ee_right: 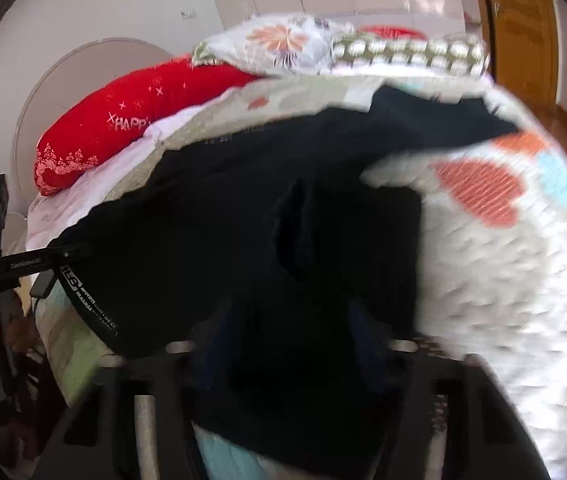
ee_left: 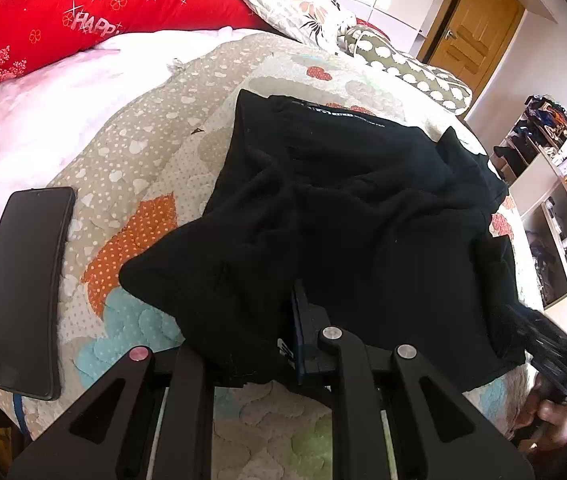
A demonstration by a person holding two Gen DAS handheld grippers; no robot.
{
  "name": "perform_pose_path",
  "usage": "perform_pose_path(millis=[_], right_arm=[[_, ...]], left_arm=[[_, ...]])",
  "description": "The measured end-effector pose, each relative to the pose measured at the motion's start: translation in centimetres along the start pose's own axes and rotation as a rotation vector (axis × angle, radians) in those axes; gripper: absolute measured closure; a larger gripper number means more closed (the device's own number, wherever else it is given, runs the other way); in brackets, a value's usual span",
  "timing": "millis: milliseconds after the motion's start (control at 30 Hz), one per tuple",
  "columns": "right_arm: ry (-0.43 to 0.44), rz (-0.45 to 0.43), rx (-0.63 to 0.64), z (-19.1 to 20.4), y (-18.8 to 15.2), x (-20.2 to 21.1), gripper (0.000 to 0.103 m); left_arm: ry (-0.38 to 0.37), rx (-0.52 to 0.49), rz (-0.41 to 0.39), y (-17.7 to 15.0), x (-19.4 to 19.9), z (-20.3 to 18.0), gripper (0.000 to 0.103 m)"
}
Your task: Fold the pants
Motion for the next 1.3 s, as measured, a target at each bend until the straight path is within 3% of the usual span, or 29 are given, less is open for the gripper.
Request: perform_pose_path(millis=[33, 100, 300, 400, 467, 533, 633, 800, 900, 1000, 1100, 1167, 1200, 1233, 1267, 1300], right_arm=[[0.013, -0.011, -0.016, -0.2, 0.0, 0.5, 0.091], [0.044, -0.067, -0.052, -0.9, 0.2, 3.1, 0.092], [-0.124, -0.308, -0.215, -9.6, -0.3, 15.1, 0.093], [-0.163, -0.307, -0.314, -13.6, -2.1, 15.9, 0.093], [-0.212, -0.241, -0.362, -15.7, -3.7, 13.8, 0.093], [-0.198, -0.194, -0.418, -16.9, -5.3, 11.6, 0.093], [-0.195, -0.184, -0.45, -17.2, -6.5, 10.6, 0.093], [-0.161, -0.245, -0.427, -16.7, -5.5, 13.8, 0.093], [-0.182, -0.259, -0.398, -15.7, -5.4, 15.7, 0.093], [-0.209, -0.204, -0.419, -16.6, -6.5, 14.9, 0.093], [-0.247, -0.091, -0.424, -17.4, -7.6, 12.1, 0.086], [-0.273, -0.091, -0.416, -17.6, -7.2, 12.1, 0.082], [-0.312, -0.095, -0.407, -17.7, -6.6, 12.5, 0.077], [-0.35, -0.104, -0.396, -17.7, -5.9, 13.0, 0.063], [-0.372, -0.118, -0.385, -17.7, -5.1, 13.3, 0.056], [-0.374, -0.139, -0.364, -17.4, -3.9, 13.7, 0.055]], left_arm=[[0.001, -0.001, -0.001, 0.0, 0.0, 0.0, 0.089], [-0.003, -0.002, 0.0, 0.0, 0.2, 0.0, 0.089], [-0.07, 0.007, -0.029, 0.0, 2.5, -0.1, 0.09], [-0.092, 0.017, -0.019, -0.3, 2.8, 0.2, 0.09], [-0.093, 0.03, 0.012, -0.9, 1.8, 0.3, 0.087], [-0.083, 0.023, 0.04, -1.5, 0.7, 0.0, 0.087], [-0.049, 0.012, 0.052, -2.1, -0.4, -0.3, 0.087], [-0.092, 0.008, 0.024, -2.3, 1.2, -0.3, 0.09], [-0.114, -0.008, 0.009, -3.0, 2.5, -0.8, 0.092], [-0.123, -0.025, 0.024, -4.3, 2.9, -1.1, 0.092], [-0.1, -0.004, 0.08, -4.9, 1.1, -0.5, 0.084], [-0.116, 0.03, 0.094, -4.9, 0.9, 0.1, 0.077], [-0.109, 0.028, 0.088, -4.8, 1.3, 0.2, 0.066], [-0.084, 0.021, 0.074, -4.6, 1.9, 0.5, 0.051], [-0.043, 0.011, 0.047, -4.2, 2.9, 0.9, 0.046], [-0.031, 0.006, 0.026, -3.9, 3.5, 1.1, 0.043]])
Point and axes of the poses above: each gripper's, at about its wrist camera, not at the fingertips, and x roughly against the way its jaws point, z to its left, y to its top, the point moved 5 cm from there along -x, roughly the way its jaws point, and after that the axes turned 2 degrees about z, right-handed, at the moved point
